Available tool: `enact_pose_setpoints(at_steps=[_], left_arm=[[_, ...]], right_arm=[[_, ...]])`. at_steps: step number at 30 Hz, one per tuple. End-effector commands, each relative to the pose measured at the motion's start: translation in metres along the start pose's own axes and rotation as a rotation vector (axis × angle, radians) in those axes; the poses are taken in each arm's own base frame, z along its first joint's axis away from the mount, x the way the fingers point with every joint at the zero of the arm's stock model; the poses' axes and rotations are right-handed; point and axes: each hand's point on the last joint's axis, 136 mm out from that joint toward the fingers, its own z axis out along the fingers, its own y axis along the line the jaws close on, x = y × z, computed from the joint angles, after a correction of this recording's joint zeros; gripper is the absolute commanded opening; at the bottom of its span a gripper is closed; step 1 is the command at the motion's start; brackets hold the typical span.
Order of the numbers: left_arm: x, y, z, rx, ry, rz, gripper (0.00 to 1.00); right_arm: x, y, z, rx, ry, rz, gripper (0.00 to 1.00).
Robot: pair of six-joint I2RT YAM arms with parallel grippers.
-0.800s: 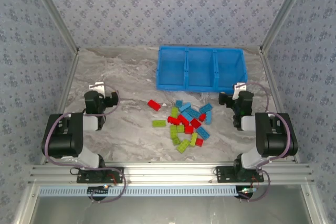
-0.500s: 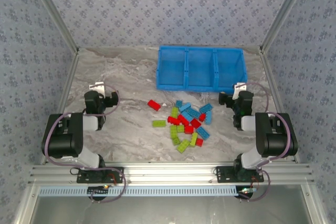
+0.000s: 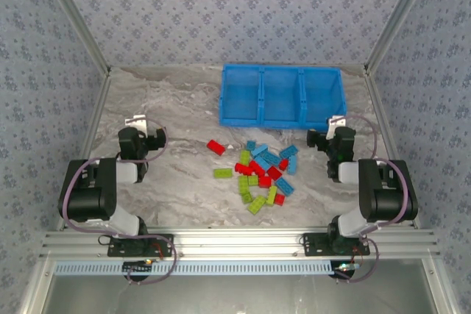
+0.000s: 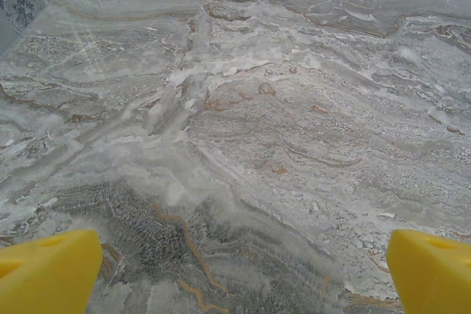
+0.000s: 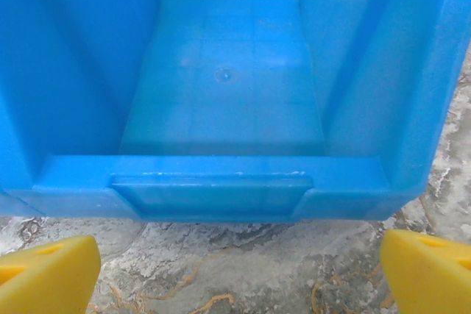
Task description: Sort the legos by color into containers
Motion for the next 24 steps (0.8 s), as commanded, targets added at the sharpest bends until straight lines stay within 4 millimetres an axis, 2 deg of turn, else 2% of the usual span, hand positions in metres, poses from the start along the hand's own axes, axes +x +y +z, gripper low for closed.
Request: enact_pose_setpoints(at_steps=[1, 5, 8, 11, 13, 16, 18, 20, 22, 24], left_arm=[[-0.008, 0.000, 0.000, -0.001, -0.030, 0.009, 0.99], [-0.021, 0.002, -0.021, -0.038, -0.087, 0.011, 0.99], [-0.047, -0.011, -0.047, -0.030, -0.098, 0.042, 0.99], [-0.081, -0.041, -0.080, 0.046, -0.134, 0.045, 0.99], [-0.104, -0.070, -0.105, 0.137, -0.150, 0.065, 0.99], [-0.120, -0.124, -0.145, 0.328, -0.131, 0.167, 0.99], [-0.120, -0.159, -0.176, 0.475, -0.090, 0.298, 0.99], [-0.113, -0.185, -0.204, 0.591, -0.041, 0.422, 0.99], [-0.100, -0.207, -0.232, 0.711, -0.005, 0.571, 0.99], [-0.078, -0.224, -0.258, 0.822, 0.037, 0.737, 0.99]], right_arm=[[-0.035, -0.007, -0.010, 0.014, 0.029, 0.055, 1.00], [-0.066, 0.001, -0.048, -0.009, 0.046, 0.188, 1.00], [-0.074, 0.012, -0.087, -0.009, 0.160, 0.314, 1.00], [-0.069, 0.040, -0.123, -0.066, 0.265, 0.346, 1.00], [-0.060, 0.055, -0.144, -0.096, 0.322, 0.335, 1.00], [-0.038, 0.069, -0.168, -0.096, 0.432, 0.308, 1.00], [-0.021, 0.080, -0.180, -0.103, 0.515, 0.284, 1.00], [-0.005, 0.088, -0.187, -0.099, 0.576, 0.243, 1.00], [0.010, 0.092, -0.189, -0.064, 0.617, 0.182, 1.00], [0.027, 0.089, -0.186, -0.010, 0.660, 0.138, 1.00]])
